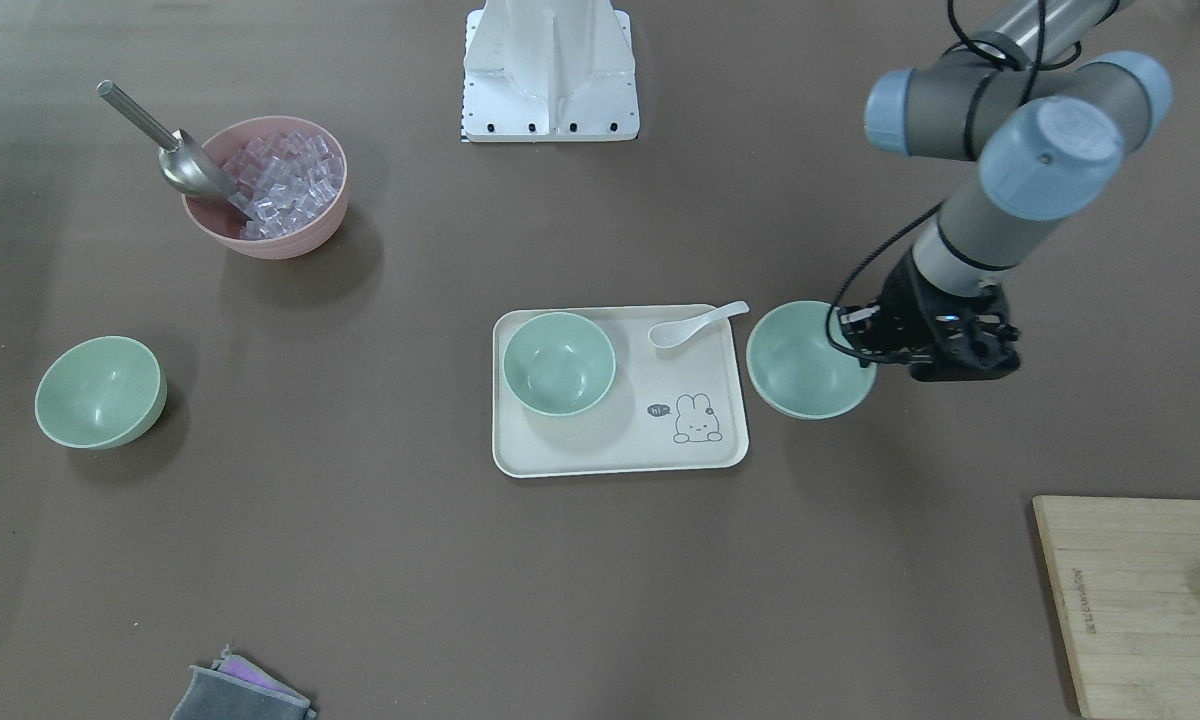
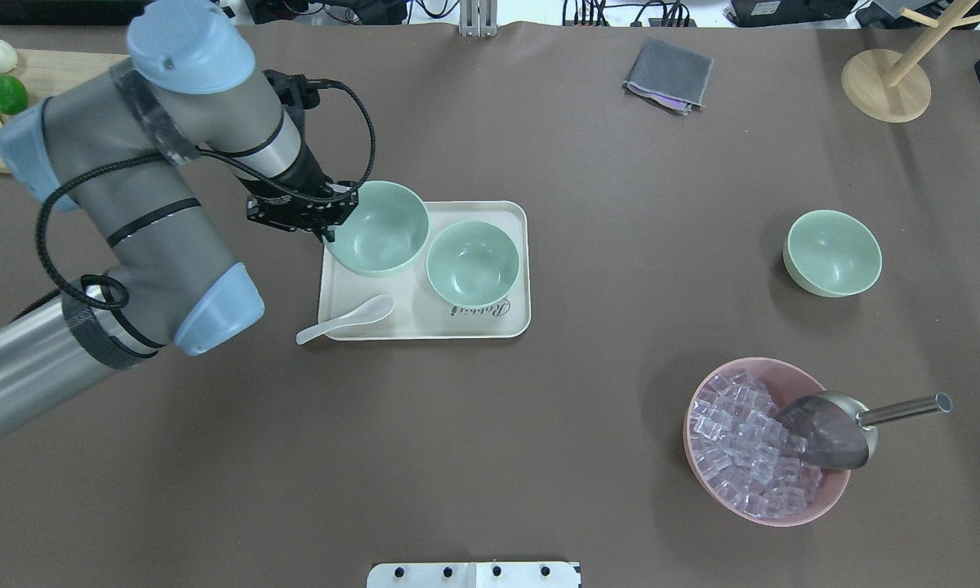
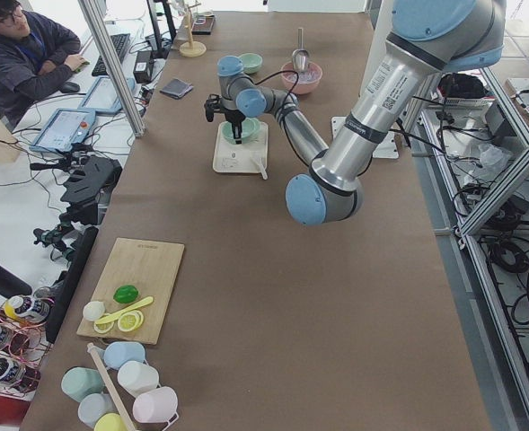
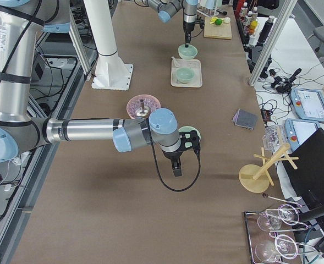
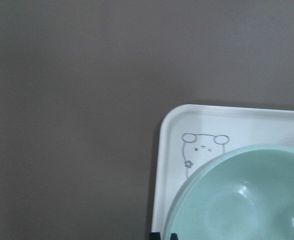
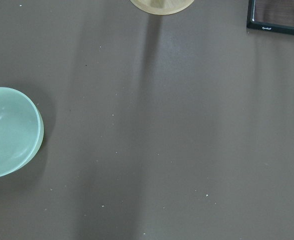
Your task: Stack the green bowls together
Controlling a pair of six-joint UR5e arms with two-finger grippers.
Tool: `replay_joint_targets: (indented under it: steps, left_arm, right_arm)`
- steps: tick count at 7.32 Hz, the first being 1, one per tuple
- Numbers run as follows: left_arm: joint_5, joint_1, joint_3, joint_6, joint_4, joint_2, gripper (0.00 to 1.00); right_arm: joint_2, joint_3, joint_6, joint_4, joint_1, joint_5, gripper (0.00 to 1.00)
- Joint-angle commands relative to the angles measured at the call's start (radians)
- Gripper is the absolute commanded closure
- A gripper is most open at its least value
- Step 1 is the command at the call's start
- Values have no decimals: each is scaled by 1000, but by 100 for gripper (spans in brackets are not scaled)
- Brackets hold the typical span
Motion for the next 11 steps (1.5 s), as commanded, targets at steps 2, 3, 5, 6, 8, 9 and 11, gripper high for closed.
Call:
replay_joint_targets:
  steps: [2,3,5,6,8,9,11]
  left_arm:
    - [63,78,104,-123,4,-135,100]
    - [90,100,113,-125,0,-138,100]
    - [95,117,139,-168,-11,-158,100]
    - [95,120,145,-171,-13,-162,100]
    - [95,120,202,-174,-98,-168,100]
    - [98,120,246,-174,-161,-172,100]
    - [103,120,260,-174,-180,-175,100]
  right_arm:
    - [0,0,0,0,0,-2,1]
    - [-1,0,0,0,0,-2,1]
    - [-1,0,0,0,0,-2,1]
    - [-1,0,0,0,0,-2,1]
    - [-1,0,0,0,0,-2,1]
    - [-1,0,0,0,0,-2,1]
    - [-1,0,0,0,0,-2,1]
